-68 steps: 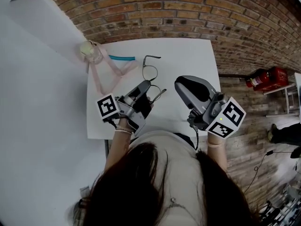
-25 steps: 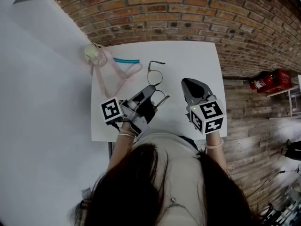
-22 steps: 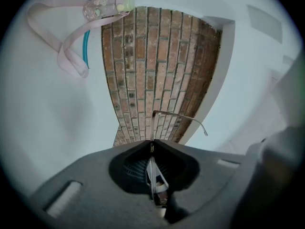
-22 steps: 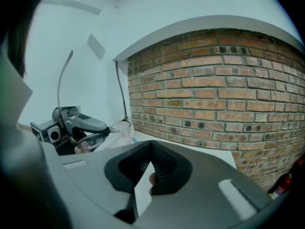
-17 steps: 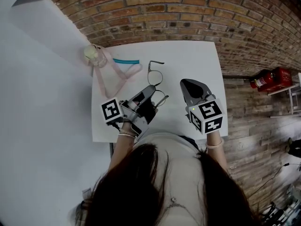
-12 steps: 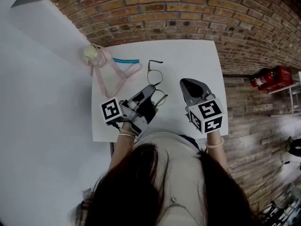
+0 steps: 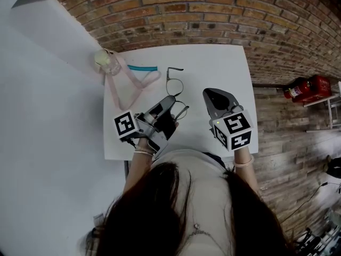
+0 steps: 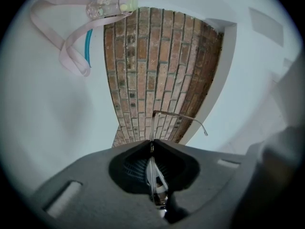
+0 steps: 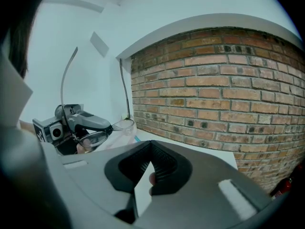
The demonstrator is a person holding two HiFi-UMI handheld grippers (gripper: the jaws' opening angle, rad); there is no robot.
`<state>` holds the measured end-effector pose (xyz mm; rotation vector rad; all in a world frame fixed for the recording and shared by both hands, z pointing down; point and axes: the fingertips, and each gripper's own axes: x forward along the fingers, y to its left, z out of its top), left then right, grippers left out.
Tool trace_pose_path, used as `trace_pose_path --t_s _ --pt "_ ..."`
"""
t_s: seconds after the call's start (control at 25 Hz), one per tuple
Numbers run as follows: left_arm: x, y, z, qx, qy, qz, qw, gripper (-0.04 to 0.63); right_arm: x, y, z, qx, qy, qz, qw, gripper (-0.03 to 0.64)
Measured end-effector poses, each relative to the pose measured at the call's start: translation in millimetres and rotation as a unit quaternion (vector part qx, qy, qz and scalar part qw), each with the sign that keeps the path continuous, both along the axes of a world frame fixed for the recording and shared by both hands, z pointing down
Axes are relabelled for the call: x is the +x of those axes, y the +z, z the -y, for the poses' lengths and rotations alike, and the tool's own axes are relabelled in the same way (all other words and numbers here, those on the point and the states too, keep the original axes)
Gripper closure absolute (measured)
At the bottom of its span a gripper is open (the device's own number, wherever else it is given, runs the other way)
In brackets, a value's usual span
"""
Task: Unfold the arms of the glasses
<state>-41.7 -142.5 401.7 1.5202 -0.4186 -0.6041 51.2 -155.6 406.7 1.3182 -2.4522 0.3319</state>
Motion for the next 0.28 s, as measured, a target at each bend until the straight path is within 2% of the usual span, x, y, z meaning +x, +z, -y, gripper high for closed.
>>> trace_pose_path --t_s 0.28 --pt "0.3 2.4 1.0 -0.002 0.002 0.003 1.0000 0.571 0.1 1.5 1.1 -0.002 -0.001 -0.001 1.000 0.612"
